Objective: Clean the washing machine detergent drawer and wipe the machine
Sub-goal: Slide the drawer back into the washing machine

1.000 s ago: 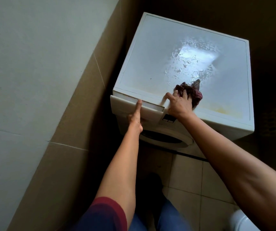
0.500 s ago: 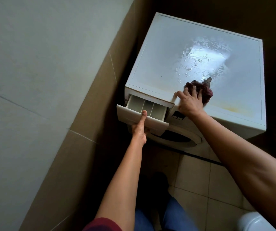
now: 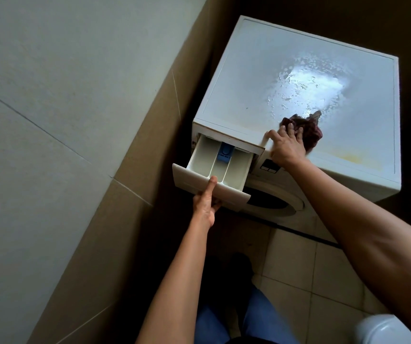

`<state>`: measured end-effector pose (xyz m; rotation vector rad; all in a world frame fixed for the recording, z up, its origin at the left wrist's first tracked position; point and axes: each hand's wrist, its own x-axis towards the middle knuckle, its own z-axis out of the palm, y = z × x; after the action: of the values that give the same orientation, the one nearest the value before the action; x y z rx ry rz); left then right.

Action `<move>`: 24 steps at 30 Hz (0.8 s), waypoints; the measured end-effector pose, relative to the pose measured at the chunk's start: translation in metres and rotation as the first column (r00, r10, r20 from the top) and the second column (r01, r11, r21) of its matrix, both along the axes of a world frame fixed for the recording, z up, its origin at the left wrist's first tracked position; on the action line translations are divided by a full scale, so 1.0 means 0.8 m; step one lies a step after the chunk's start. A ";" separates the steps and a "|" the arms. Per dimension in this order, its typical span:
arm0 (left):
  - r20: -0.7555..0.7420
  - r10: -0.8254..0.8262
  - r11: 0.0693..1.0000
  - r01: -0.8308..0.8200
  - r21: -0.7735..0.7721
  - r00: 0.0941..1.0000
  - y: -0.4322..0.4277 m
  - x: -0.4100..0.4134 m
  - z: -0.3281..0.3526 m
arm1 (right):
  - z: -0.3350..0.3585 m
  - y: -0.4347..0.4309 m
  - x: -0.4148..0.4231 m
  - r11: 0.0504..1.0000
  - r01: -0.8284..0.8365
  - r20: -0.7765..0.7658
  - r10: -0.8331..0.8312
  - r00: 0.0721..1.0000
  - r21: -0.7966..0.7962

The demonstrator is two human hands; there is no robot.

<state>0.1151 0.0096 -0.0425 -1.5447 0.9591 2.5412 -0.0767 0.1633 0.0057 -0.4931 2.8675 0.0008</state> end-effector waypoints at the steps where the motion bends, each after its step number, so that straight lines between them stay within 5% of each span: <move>1: -0.005 0.007 1.000 -0.007 0.001 1.000 0.000 0.000 0.001 | 0.000 -0.001 0.000 1.000 0.001 0.001 -0.001 1.000 -0.001; 11: -0.132 0.077 0.997 -0.078 -0.001 0.988 0.002 0.006 0.006 | -0.002 -0.001 -0.002 1.000 0.006 -0.002 -0.006 1.000 0.001; 24: -0.048 0.047 0.999 -0.047 0.017 0.998 0.002 -0.098 0.013 | -0.004 0.000 -0.007 0.999 0.012 -0.021 -0.012 1.000 0.031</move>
<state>0.0370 0.0113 -0.0317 -1.5265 0.9164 2.6230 -0.0823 0.1633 0.0026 -0.4726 2.8863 0.0494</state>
